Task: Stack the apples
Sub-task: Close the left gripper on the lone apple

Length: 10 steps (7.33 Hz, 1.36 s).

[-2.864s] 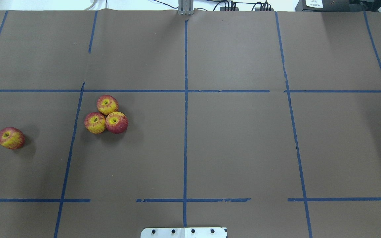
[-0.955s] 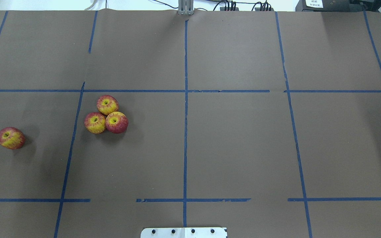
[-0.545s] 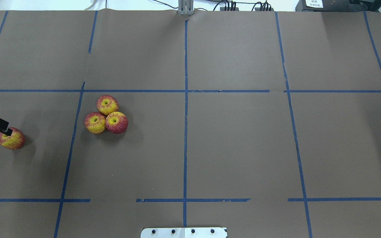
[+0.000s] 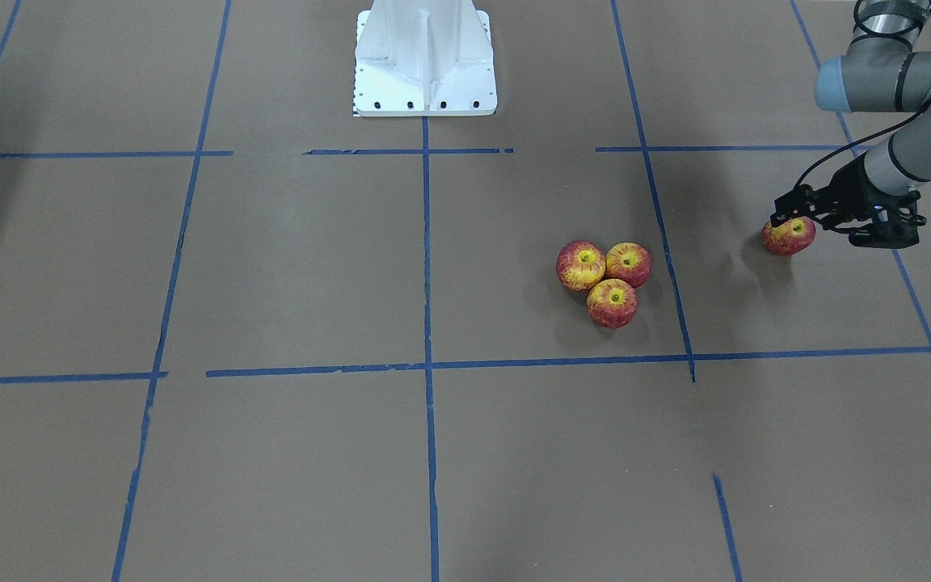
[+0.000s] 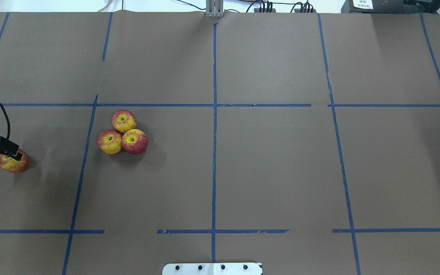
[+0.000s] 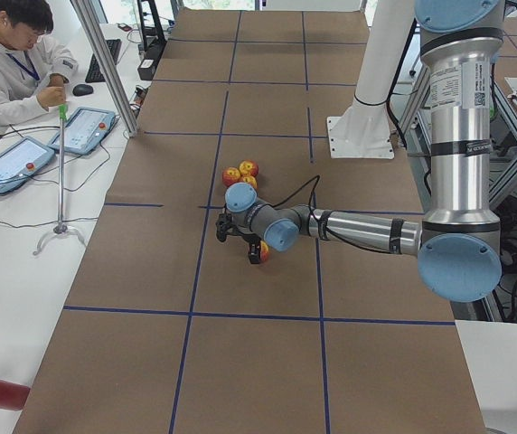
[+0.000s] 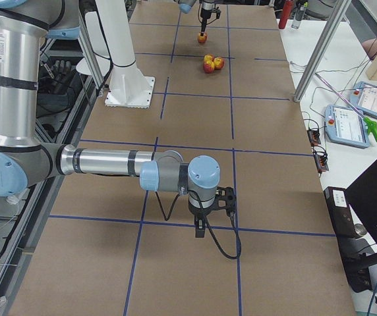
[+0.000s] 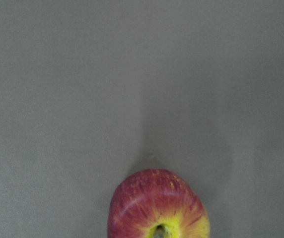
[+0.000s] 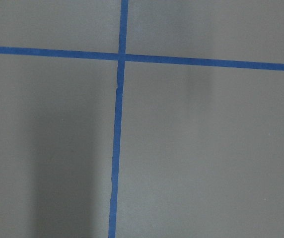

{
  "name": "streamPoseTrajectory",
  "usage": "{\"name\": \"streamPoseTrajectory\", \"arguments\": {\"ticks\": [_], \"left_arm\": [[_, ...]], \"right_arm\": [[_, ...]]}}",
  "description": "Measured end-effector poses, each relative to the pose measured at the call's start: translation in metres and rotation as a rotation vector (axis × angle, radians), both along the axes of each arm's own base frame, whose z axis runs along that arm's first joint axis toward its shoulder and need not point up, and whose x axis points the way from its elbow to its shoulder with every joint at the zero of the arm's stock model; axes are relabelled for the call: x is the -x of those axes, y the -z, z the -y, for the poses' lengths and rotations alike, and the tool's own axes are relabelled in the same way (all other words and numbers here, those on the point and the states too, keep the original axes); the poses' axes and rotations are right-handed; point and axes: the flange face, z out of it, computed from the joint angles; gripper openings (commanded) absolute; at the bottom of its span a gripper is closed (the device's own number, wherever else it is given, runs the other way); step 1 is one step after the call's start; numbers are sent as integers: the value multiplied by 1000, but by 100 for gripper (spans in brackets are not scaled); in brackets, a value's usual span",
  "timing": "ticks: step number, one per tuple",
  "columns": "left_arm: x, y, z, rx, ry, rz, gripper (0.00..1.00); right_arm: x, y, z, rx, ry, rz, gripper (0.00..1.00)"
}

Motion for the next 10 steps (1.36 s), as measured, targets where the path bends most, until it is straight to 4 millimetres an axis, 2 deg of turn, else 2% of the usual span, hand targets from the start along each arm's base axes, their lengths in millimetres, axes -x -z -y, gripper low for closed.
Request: {"name": "streamPoseTrajectory", "arguments": {"ticks": [2,4,5,6,7,8,9,10], "left_arm": [[-16,-12,14,7,-8,22,100],[-30,-23,11,25,-33,35,100],[-34,-24,8,29,-40,37,84],[-37,-23,7,31,-43,36,40],[-38,-20,6,31,-42,34,8],[-38,-18,6,30,-40,32,0],[-36,-8,5,29,-32,26,0],[-35,12,5,38,-20,23,0]], "right_arm": [[0,0,0,0,0,0,100],[0,0,0,0,0,0,100],[0,0,0,0,0,0,100],[0,0,0,0,0,0,100],[0,0,0,0,0,0,100],[0,0,0,0,0,0,100],[0,0,0,0,0,0,100],[0,0,0,0,0,0,100]]}}
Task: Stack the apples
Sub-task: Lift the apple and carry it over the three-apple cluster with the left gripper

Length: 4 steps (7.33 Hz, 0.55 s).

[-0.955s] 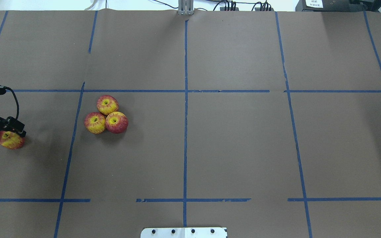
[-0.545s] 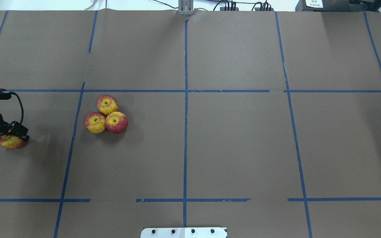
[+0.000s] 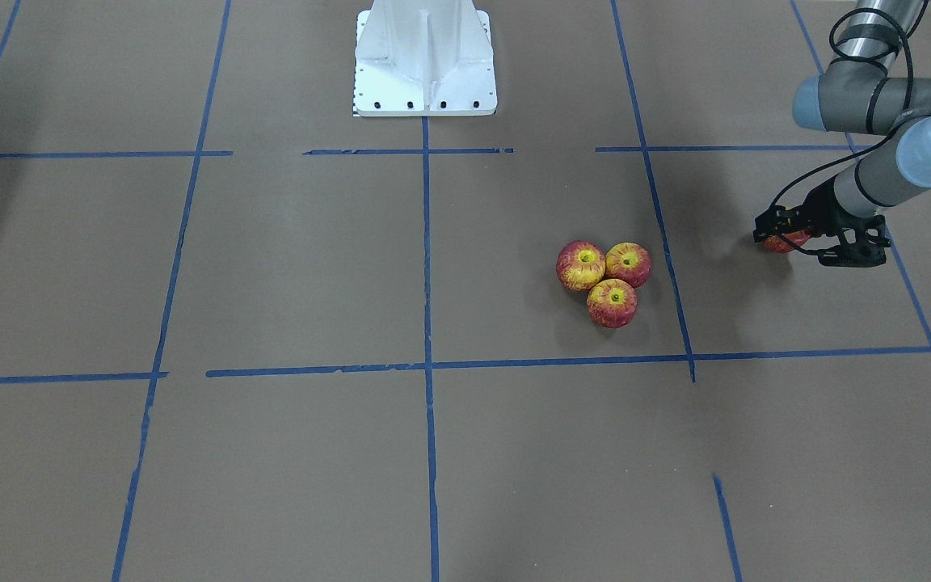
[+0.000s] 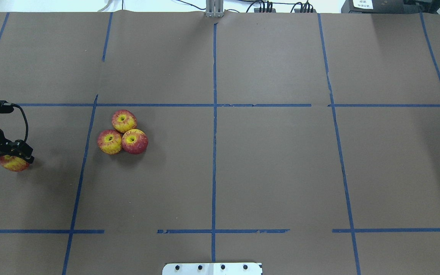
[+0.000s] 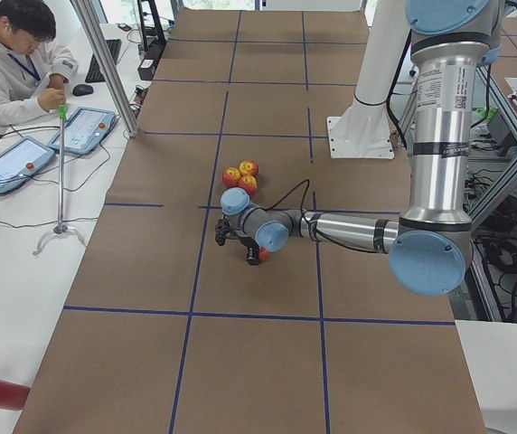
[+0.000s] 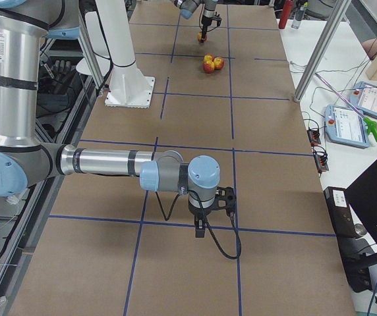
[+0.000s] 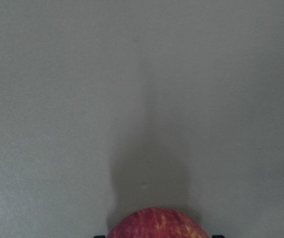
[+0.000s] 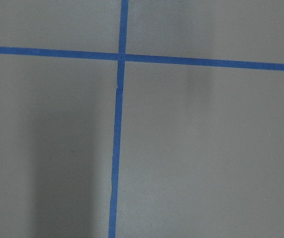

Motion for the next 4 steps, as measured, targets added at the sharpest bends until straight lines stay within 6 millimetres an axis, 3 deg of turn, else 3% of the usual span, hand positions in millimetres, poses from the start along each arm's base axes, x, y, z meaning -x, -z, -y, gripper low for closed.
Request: {"name": "streamPoseTrajectory", "arguments": {"ticks": [1,4], "left_arm": [[-7,30,11,16,11,4,0],[-53,161,76,31,51,-11,0]], "right_arm": [[0,0,0,0,0,0,100],[0,0,0,0,0,0,100]]}}
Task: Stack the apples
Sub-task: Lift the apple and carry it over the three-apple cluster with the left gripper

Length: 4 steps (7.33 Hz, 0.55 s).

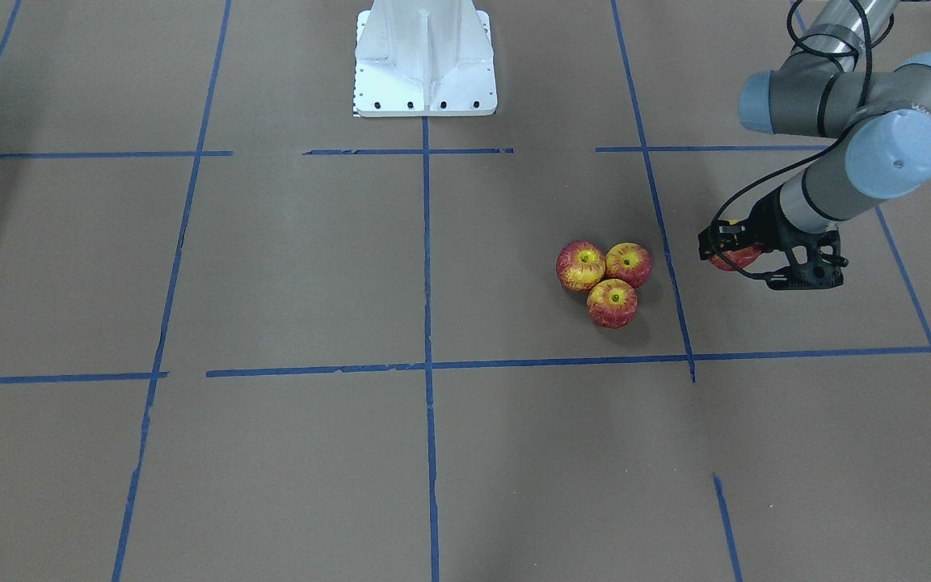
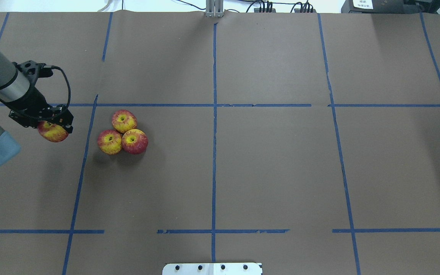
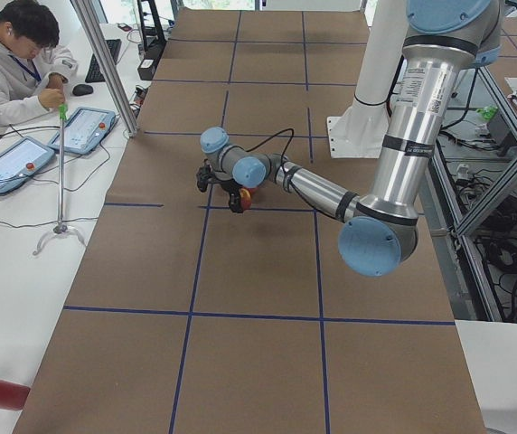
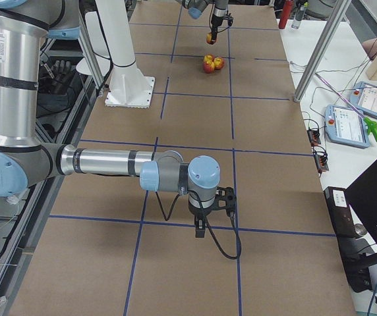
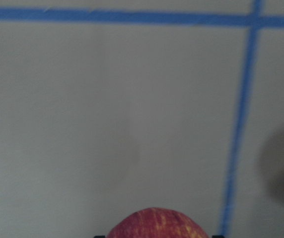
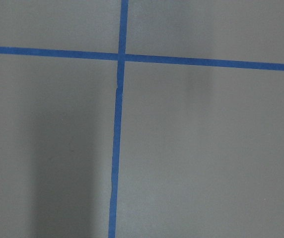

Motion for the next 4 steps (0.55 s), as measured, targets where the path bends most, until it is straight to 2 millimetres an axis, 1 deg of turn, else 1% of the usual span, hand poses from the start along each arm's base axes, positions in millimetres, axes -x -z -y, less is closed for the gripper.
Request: {"name": "streamPoseTrajectory", "arguments": {"ticks": [1,2,3,4], "left_arm": [[-10,33,10,9,28,-15,0],[-18,50,14,15,40,-25,0],[-32,58,11,21,31,-28,0],[-50,63,3,21,8,-30,0]], "right_arm": [[0,0,0,0,0,0,100],[0,0,0,0,0,0,100],[0,0,0,0,0,0,100],[0,0,0,0,0,0,100]]}}
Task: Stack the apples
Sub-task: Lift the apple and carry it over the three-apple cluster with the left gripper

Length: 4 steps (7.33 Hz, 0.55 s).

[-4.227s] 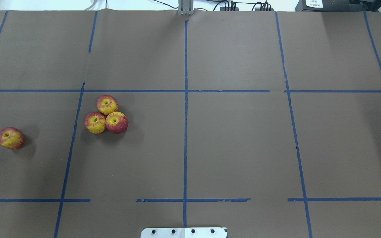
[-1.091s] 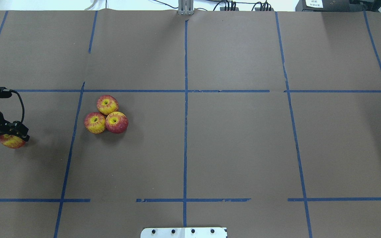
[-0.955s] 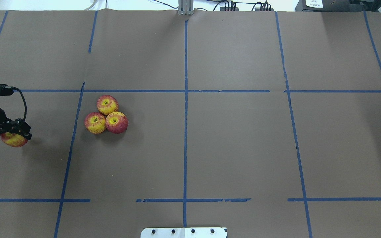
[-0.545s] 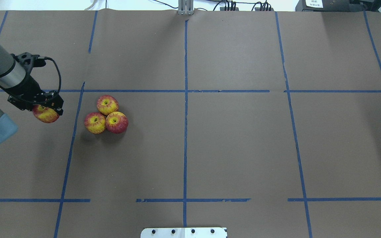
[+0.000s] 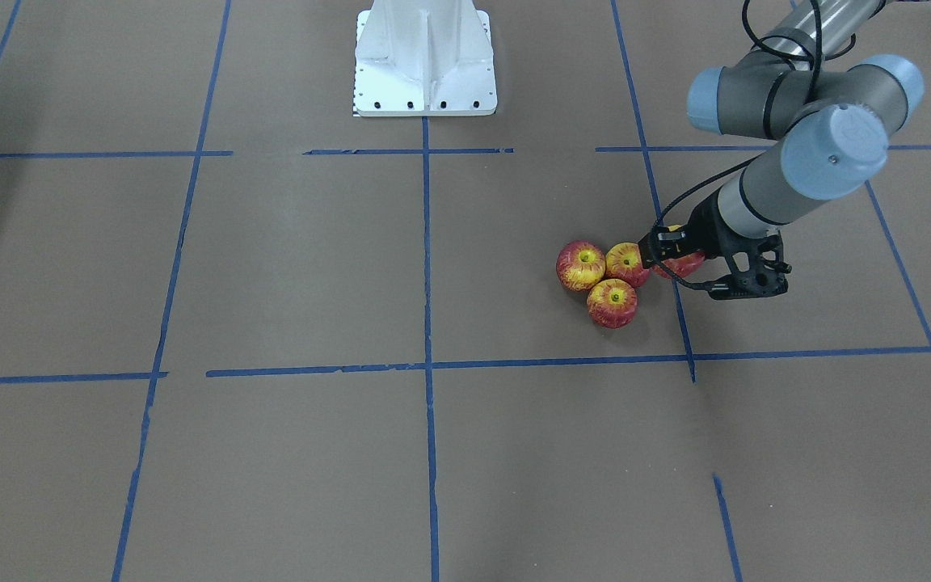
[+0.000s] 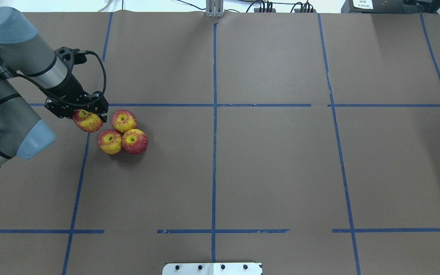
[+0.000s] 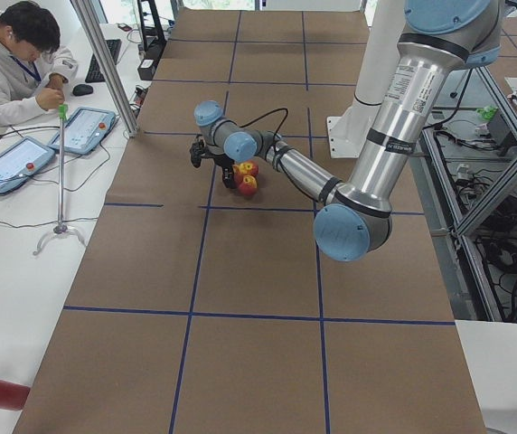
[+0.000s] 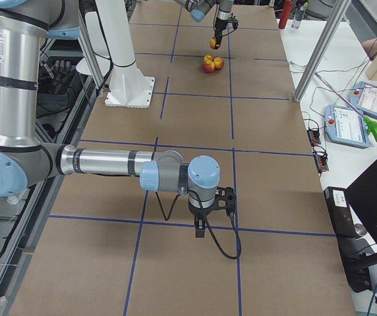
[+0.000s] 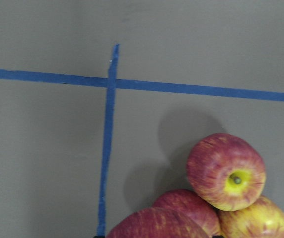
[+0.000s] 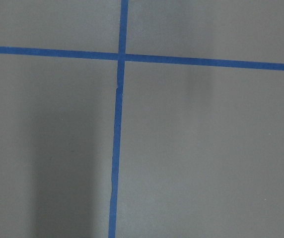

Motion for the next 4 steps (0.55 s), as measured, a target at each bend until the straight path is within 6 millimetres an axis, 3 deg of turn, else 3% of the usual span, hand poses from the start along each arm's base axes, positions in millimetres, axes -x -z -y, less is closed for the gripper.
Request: {"name": "streamPoseTrajectory", "arguments": {"ticks": [2,4], "left_arm": [[-24,9,-12,9,-23,-6,0],[-32,13,-15,1,-27,-17,0]], "right_arm": [[0,0,0,0,0,0,100],[0,0,0,0,0,0,100]]}}
